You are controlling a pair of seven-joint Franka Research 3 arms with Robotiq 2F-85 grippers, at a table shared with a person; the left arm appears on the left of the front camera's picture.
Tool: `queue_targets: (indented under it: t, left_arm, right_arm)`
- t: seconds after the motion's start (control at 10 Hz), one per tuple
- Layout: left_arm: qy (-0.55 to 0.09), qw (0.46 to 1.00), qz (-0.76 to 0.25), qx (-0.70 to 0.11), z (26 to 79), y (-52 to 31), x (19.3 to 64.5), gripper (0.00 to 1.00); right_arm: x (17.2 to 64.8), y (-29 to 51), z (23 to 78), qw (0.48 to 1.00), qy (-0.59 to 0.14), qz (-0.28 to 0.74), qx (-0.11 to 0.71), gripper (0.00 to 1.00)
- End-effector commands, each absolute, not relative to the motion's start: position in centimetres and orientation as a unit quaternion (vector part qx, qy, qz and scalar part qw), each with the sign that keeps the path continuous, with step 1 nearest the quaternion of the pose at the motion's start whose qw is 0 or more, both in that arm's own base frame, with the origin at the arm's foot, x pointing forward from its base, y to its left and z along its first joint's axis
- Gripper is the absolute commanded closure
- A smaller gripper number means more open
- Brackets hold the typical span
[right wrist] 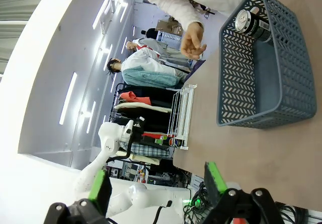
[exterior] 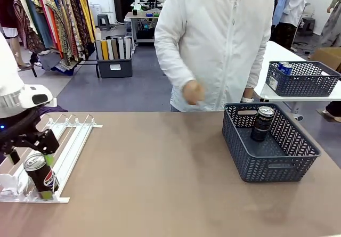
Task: Retrieve and store the cans from the dispenser.
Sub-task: Pick up one can from the Automatic Can Dispenser and place it in the middle of the table.
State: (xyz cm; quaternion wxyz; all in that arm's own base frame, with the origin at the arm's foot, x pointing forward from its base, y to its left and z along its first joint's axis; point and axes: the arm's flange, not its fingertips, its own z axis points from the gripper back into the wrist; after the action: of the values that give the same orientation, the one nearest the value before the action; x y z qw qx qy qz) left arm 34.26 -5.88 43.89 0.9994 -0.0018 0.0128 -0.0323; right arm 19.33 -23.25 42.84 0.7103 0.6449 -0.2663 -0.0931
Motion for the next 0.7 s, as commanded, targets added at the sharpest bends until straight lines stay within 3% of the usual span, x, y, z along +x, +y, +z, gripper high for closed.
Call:
queue_targets:
  t: [0.0,0.6]
  left_arm:
    - [0.019,1.000,0.002,-0.001,42.8,-5.4,34.9,0.00]
    - [0.027,0.999,0.012,-0.011,41.0,-5.4,36.2,0.00]
  right_arm:
    - [19.6,-23.1,43.2,0.704,-0.281,-0.087,0.647,0.00]
    - [19.6,-23.1,43.2,0.704,-0.281,-0.087,0.647,0.00]
